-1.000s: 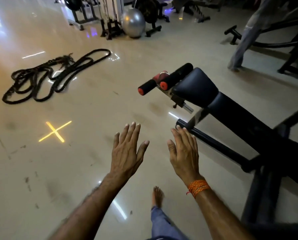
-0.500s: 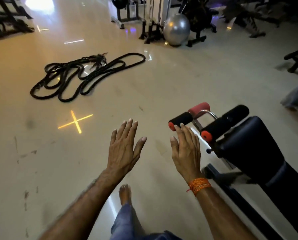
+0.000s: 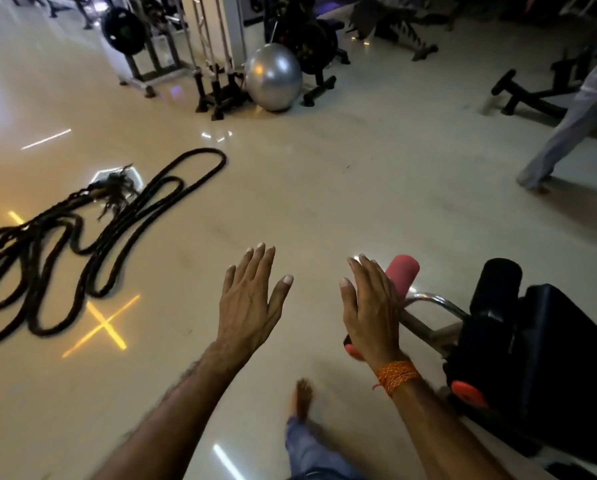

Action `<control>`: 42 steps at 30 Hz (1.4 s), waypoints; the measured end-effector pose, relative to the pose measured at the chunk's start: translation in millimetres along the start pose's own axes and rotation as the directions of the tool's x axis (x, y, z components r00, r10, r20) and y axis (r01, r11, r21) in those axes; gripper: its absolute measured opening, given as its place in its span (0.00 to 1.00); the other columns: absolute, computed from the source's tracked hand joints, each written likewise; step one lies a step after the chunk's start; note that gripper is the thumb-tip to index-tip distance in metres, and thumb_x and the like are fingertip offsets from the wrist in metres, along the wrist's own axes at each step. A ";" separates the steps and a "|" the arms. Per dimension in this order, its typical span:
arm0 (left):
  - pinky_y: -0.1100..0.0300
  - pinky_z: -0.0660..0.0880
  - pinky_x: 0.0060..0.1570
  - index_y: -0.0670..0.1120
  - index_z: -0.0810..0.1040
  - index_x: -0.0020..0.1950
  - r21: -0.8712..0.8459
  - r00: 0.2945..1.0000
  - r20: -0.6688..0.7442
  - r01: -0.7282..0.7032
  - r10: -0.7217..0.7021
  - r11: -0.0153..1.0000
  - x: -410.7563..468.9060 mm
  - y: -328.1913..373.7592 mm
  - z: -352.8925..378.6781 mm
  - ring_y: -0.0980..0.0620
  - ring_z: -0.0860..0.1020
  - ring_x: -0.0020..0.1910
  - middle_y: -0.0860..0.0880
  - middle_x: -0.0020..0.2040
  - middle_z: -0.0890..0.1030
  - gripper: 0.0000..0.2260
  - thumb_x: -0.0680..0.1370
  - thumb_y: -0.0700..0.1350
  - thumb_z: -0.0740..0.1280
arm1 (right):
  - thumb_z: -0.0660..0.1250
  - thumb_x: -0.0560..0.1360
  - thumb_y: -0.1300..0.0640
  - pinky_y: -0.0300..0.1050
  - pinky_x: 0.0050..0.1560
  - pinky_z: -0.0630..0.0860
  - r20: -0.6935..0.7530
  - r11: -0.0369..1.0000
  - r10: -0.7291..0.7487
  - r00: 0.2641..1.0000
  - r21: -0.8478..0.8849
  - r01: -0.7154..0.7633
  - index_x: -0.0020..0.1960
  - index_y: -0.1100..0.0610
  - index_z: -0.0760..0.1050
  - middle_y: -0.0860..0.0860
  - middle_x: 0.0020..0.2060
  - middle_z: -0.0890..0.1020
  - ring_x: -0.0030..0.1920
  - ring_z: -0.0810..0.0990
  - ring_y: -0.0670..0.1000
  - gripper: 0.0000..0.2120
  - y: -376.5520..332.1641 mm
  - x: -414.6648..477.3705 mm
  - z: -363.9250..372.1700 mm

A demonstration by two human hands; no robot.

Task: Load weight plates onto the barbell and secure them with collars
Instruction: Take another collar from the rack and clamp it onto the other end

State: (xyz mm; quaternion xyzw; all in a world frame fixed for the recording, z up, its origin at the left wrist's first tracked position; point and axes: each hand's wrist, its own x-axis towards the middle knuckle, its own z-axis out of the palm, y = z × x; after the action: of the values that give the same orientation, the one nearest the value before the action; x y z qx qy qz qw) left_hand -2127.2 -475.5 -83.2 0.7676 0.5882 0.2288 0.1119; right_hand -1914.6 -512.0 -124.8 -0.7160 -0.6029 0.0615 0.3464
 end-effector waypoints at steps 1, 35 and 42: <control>0.48 0.55 0.78 0.51 0.60 0.80 0.008 1.000 0.006 -0.014 0.013 1.000 30.6 -6.4 5.9 0.54 0.54 0.81 0.52 0.81 0.60 0.29 0.83 0.65 0.49 | 0.52 0.84 0.44 0.60 0.74 0.65 -0.008 1.000 0.020 1.000 0.002 -0.020 0.74 0.53 0.70 0.52 0.74 0.72 0.76 0.66 0.54 0.24 3.3 27.3 14.2; 0.47 0.59 0.77 0.52 0.61 0.80 -0.431 0.508 0.307 -0.680 0.805 0.593 785.0 341.8 363.8 0.53 0.57 0.80 0.53 0.80 0.63 0.29 0.82 0.64 0.52 | 0.51 0.83 0.43 0.61 0.74 0.66 -0.632 0.662 0.583 0.511 0.003 -0.750 0.75 0.51 0.70 0.52 0.75 0.71 0.76 0.68 0.53 0.25 385.1 613.5 -17.8; 0.46 0.62 0.75 0.52 0.63 0.79 -0.502 0.382 0.279 -0.724 0.881 0.473 832.4 517.7 441.5 0.53 0.59 0.80 0.53 0.79 0.65 0.29 0.82 0.64 0.52 | 0.51 0.84 0.42 0.60 0.74 0.66 -0.678 0.572 0.607 0.414 0.011 -0.820 0.75 0.50 0.68 0.51 0.76 0.70 0.76 0.66 0.52 0.24 510.8 667.9 -115.3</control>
State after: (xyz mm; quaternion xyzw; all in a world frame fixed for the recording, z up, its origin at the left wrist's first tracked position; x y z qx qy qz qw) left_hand -1303.8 215.2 -56.3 0.9591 0.0405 0.1300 0.2482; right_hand -1259.7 27.8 -109.2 -0.9282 -0.0850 -0.1312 0.3376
